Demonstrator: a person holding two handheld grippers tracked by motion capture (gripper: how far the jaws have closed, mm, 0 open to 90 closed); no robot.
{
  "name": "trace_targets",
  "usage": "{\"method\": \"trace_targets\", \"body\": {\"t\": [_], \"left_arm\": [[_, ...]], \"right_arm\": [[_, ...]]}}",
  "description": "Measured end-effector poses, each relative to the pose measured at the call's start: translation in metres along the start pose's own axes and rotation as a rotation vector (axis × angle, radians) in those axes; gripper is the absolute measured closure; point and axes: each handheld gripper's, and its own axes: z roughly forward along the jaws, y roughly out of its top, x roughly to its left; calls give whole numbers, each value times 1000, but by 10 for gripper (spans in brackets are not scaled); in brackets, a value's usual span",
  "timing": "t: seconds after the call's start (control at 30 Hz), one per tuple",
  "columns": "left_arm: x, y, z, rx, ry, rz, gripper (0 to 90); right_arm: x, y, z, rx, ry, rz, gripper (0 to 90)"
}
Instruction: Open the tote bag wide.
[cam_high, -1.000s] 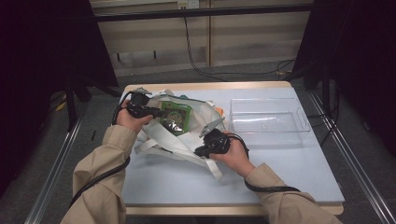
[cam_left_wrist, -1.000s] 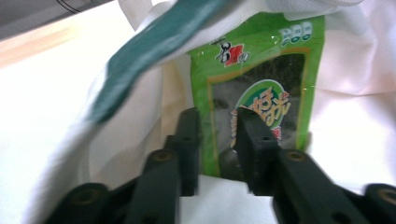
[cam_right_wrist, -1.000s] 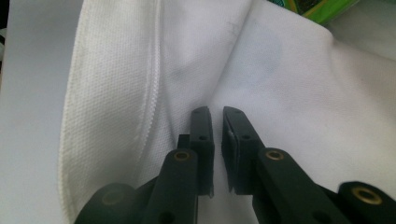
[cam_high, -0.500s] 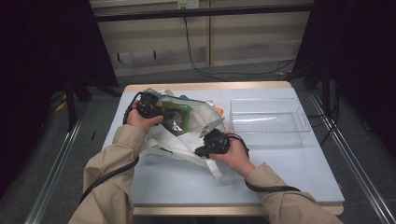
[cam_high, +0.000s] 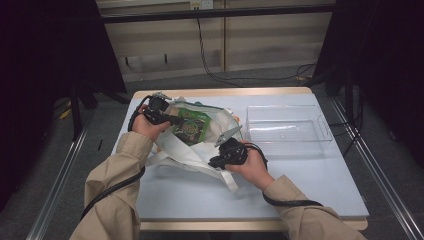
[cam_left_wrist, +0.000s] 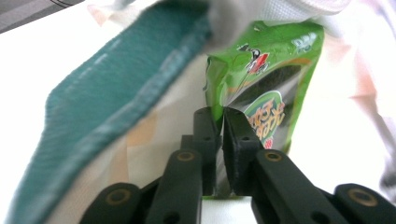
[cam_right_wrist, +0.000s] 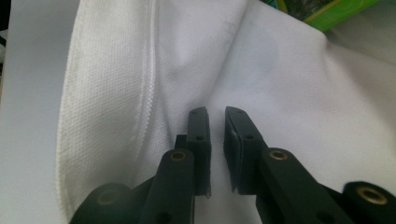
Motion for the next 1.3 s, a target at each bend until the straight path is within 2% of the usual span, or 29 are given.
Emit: {"method": "trace_targets", "body": {"t": [0.03, 0.07, 0.1, 0.17, 0.23, 0.27, 0.33, 0.4, 0.43, 0.6, 0.7, 0.73, 0.83, 0.9, 0.97, 1.17, 1.2, 1.23, 1.27, 1.3], "left_arm": [[1, -1, -3, 13, -6, 28, 864], [-1, -2, -4, 6, -4, 15, 867], [0, -3, -6, 14, -6, 35, 869], [-2, -5, -7, -6, -12, 20, 870], [-1, -6, -9, 11, -13, 52, 872], [-3, -7, -9, -6, -14, 39, 873], [-4, -7, -11, -1, -17, 55, 873], [-7, -8, -13, -5, -19, 53, 872], [-9, -8, -15, 6, -17, 74, 872], [-13, -10, -18, 4, -22, 73, 872], [-13, -11, -19, 0, -41, 91, 871], [-14, -11, -19, -13, -39, 85, 871], [-16, -11, -21, 1, -47, 108, 870], [-18, -11, -21, -5, -40, 113, 869], [-18, -11, -22, -6, -46, 108, 867], [-20, -15, -25, -3, -61, 119, 863], [-22, -16, -25, -11, -52, 107, 862], [-22, -16, -26, -2, -58, 116, 861], [-23, -17, -26, -16, -54, 110, 861], [-23, -17, -26, -12, -56, 120, 860]], "right_arm": [[0, 1, -2, 2, -10, 9, 768], [-2, 2, -4, -5, -9, 15, 760], [-2, 3, -6, -10, -15, 28, 750], [-5, 6, -11, -13, -32, 21, 715], [-8, 9, -16, -20, -48, 34, 683], [-10, 10, -19, -23, -60, 39, 668], [-15, 14, -23, -39, -76, 54, 630], [-21, 17, -27, -55, -81, 76, 601], [-24, 19, -29, -62, -91, 79, 594], [-39, 32, -34, -82, -109, 98, 553], [-45, 36, -36, -85, -129, 109, 535], [-47, 37, -36, -94, -127, 109, 529], [-50, 40, -35, -94, -127, 119, 510], [-51, 42, -34, -89, -131, 100, 488], [-53, 44, -31, -91, -136, 108, 468], [-51, 49, -27, -103, -125, 94, 437], [-51, 49, -27, -99, -126, 95, 436], [-51, 49, -26, -98, -119, 101, 444], [-52, 50, -26, -100, -118, 92, 451], [-54, 51, -26, -112, -114, 82, 456]]}}
